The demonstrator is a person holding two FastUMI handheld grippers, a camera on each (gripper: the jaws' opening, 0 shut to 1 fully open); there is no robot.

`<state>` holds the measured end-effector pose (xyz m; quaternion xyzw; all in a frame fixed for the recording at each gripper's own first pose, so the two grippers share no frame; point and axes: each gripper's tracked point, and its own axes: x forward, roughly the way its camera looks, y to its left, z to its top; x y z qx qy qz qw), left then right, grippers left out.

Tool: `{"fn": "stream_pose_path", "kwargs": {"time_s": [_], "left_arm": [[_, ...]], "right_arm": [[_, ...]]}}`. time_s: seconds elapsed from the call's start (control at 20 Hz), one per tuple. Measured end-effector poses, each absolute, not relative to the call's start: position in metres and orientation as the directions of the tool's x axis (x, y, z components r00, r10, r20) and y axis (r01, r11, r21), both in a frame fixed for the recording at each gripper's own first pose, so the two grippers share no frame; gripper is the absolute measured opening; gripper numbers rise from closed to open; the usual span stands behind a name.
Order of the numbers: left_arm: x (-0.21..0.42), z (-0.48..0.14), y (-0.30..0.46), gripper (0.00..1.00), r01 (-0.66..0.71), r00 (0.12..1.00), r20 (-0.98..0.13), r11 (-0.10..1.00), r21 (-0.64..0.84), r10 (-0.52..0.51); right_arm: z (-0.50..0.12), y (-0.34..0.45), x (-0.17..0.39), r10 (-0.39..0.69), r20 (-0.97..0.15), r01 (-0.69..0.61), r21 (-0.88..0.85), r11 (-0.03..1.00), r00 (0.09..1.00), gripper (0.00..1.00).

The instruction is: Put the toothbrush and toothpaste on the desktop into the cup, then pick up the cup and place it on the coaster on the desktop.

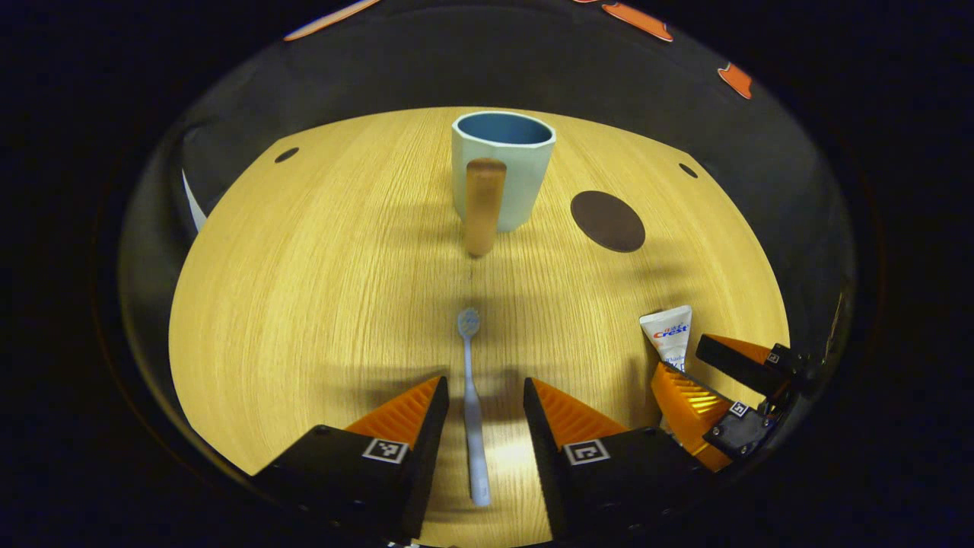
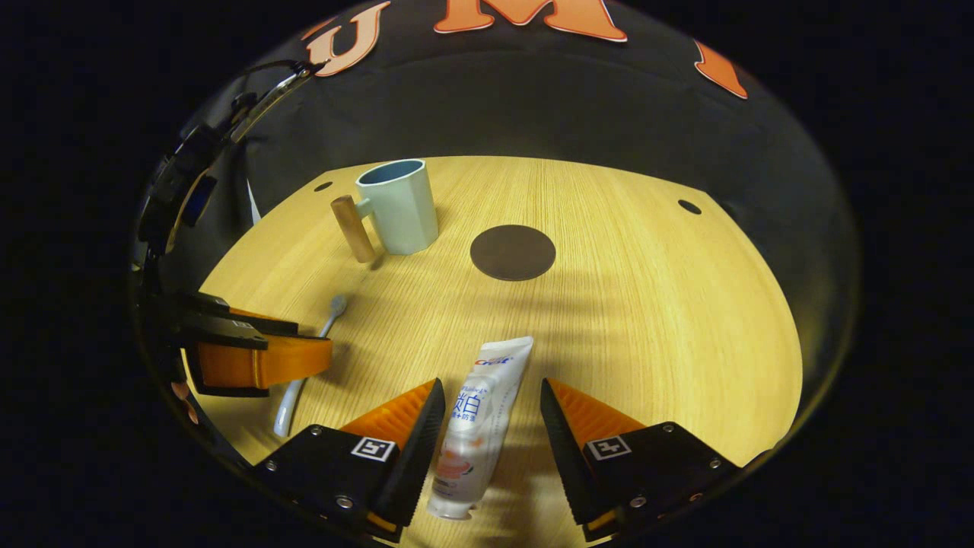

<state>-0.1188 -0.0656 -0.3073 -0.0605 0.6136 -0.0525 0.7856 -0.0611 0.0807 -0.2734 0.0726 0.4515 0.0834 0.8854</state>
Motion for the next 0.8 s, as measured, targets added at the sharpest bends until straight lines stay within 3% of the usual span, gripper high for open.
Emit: {"fn": "stream_pose_path", "kwargs": {"time_s": [0.1, 0.25, 0.35, 0.5, 0.55, 0.65, 0.75, 0.8], "left_arm": [[-0.123, -0.311, -0.066, 0.48, 0.0, 0.22, -0.963, 0.987, -0.161, -0.157], [-0.123, -0.316, -0.058, 0.52, -0.033, 0.212, -0.97, 0.991, -0.129, -0.12], [-0.121, -0.318, -0.056, 0.3, -0.045, 0.214, -0.971, 0.992, -0.117, -0.105], [-0.124, -0.306, -0.056, 0.19, -0.048, 0.22, -0.973, 0.995, -0.087, -0.075], [-0.123, -0.309, -0.058, 0.13, -0.046, 0.221, -0.972, 0.995, -0.09, -0.077], [-0.119, -0.307, -0.059, 0.1, -0.039, 0.234, -0.969, 0.995, -0.094, -0.082], [-0.117, -0.31, -0.057, 0.14, -0.039, 0.252, -0.964, 0.995, -0.093, -0.081], [-0.117, -0.31, -0.058, 0.12, -0.032, 0.262, -0.962, 0.995, -0.095, -0.084]], "right_arm": [[-0.281, 0.085, -0.065, 0.229, -0.799, -0.073, 0.227, 0.971, 0.556, 0.72], [-0.281, 0.084, -0.063, 0.216, -0.795, -0.079, 0.208, 0.975, 0.567, 0.61], [-0.279, 0.086, -0.061, 0.226, -0.787, -0.084, 0.218, 0.972, 0.574, 0.52], [-0.272, 0.088, -0.056, 0.234, -0.758, -0.11, 0.212, 0.971, 0.609, 0.41], [-0.272, 0.083, -0.053, 0.216, -0.754, -0.098, 0.199, 0.975, 0.62, 0.29], [-0.271, 0.083, -0.054, 0.24, -0.752, -0.093, 0.233, 0.968, 0.614, 0.16], [-0.272, 0.084, -0.054, 0.253, -0.75, -0.086, 0.254, 0.963, 0.611, 0.13], [-0.272, 0.084, -0.055, 0.255, -0.751, -0.083, 0.259, 0.962, 0.609, 0.11]]}}
